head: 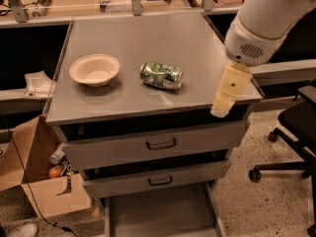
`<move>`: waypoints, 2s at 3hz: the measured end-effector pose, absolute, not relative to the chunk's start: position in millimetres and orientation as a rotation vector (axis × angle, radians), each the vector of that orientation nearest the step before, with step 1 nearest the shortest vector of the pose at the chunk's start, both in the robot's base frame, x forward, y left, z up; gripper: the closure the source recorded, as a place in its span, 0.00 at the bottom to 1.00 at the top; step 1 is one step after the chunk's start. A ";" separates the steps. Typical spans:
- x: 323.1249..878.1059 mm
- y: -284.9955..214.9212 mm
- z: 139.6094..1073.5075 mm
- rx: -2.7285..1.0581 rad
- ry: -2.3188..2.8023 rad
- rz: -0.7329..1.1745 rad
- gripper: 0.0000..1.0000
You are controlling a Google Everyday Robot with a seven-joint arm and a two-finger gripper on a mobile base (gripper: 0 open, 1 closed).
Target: Place green can into bottom drawer
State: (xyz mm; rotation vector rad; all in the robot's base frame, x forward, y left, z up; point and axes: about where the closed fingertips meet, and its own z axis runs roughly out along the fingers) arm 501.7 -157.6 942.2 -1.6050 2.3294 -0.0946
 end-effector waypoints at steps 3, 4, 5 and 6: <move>534.4 -136.0 933.7 -1.499 2.380 -0.117 0.00; 537.8 -127.3 931.6 -1.494 2.378 -0.082 0.00; 558.6 -91.0 935.5 -1.504 2.363 -0.024 0.00; 559.3 -89.4 935.7 -1.506 2.361 -0.022 0.00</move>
Offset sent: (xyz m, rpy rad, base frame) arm 0.0611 0.0346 -0.0170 0.0058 -0.0121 -0.1465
